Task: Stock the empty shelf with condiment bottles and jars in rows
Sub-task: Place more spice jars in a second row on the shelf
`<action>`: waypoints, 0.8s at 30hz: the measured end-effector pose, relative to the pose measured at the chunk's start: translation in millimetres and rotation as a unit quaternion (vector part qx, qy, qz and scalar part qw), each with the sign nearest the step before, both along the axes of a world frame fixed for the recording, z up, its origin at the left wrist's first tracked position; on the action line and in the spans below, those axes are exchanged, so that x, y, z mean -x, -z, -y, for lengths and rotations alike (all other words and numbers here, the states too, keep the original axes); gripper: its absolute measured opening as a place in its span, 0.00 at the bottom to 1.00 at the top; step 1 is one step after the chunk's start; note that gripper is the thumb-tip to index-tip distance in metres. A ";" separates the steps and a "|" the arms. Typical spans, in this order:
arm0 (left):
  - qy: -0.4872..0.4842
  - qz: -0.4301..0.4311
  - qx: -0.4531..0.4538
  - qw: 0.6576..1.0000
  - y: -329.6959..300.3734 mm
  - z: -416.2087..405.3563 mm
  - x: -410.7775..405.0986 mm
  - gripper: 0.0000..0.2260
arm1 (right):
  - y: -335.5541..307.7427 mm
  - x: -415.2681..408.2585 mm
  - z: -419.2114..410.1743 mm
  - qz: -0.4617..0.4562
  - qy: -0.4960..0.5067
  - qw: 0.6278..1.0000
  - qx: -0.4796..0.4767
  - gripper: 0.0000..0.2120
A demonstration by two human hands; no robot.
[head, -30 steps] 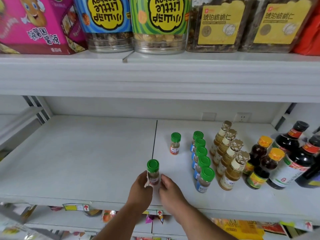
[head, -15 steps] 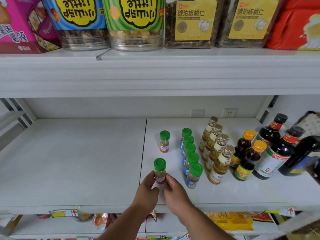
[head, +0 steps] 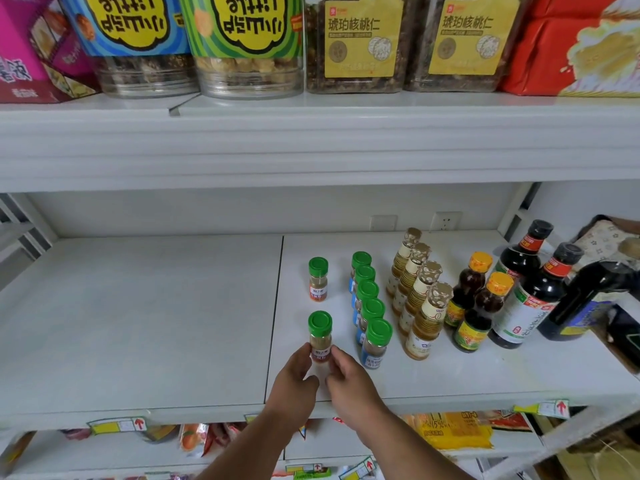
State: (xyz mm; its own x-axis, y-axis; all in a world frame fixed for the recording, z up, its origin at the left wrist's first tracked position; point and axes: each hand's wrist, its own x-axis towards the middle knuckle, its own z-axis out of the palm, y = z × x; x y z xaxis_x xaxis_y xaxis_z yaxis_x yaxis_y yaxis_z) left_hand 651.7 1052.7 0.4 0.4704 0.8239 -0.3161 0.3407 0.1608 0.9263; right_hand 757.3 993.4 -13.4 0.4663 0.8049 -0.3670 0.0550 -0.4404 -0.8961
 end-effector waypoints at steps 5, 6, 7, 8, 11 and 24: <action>0.007 0.015 -0.007 1.000 2.1 -5.5 -5.2 0.32 | 0.4 -4.3 -4.8 -0.002 -0.005 1.000 0.002 0.33; 0.010 0.017 -0.008 1.000 3.1 -8.6 -6.8 0.33 | -0.1 -5.5 -7.7 0.000 -0.004 1.000 0.000 0.33; 0.009 0.020 -0.006 1.000 4.2 -12.4 -9.1 0.33 | -0.5 -6.6 -11.4 0.003 -0.004 1.000 -0.001 0.33; 0.007 0.023 -0.004 1.000 4.9 -16.6 -11.4 0.33 | -0.4 -7.7 -15.7 0.005 -0.004 1.000 -0.001 0.32; 0.002 0.028 0.000 1.000 6.5 -31.0 -21.0 0.33 | 3.0 -14.1 -31.2 0.005 0.001 1.000 -0.009 0.33; 0.006 0.026 -0.006 1.000 -0.6 -77.8 -48.6 0.34 | 9.0 -34.9 -85.4 0.006 0.033 0.999 0.019 0.35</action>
